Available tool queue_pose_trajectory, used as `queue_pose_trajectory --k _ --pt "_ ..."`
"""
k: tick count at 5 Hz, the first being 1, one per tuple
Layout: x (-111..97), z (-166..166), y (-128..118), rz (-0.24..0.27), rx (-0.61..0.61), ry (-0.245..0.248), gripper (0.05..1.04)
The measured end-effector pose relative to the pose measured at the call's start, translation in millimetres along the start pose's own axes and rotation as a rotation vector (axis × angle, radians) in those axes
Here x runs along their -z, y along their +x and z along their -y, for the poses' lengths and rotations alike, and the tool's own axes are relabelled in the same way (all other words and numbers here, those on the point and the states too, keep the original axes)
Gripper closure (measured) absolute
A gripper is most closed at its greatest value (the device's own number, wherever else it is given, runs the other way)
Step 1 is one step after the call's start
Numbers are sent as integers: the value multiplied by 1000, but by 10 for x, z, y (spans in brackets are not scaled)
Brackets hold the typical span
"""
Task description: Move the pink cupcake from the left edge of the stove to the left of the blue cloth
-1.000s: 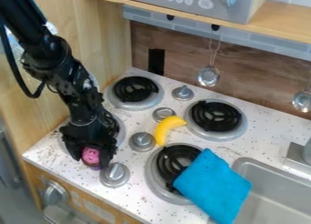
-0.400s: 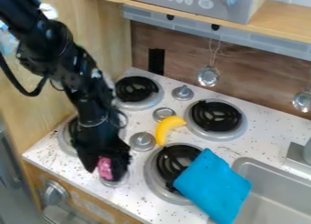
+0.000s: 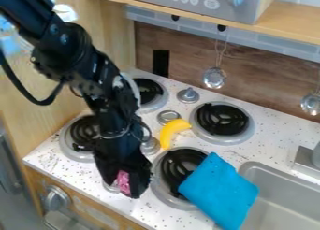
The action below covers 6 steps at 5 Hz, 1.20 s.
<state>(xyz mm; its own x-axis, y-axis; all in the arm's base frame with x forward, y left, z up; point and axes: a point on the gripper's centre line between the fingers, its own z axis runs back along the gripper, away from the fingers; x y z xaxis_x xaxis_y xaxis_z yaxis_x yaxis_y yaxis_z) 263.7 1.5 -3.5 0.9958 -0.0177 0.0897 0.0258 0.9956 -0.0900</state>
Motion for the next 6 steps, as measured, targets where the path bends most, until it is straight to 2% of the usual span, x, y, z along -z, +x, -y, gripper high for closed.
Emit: queue_pose_trajectory --k 2,3,4,5,6 --pt "206 144 -25 -33 62 25 202" --pt "405 213 -12 -65 94 75 202" --pt "503 194 97 -79 98 99 211" --pt "523 184 129 -144 98 106 215" --pt "501 157 136 -240 98 109 215"
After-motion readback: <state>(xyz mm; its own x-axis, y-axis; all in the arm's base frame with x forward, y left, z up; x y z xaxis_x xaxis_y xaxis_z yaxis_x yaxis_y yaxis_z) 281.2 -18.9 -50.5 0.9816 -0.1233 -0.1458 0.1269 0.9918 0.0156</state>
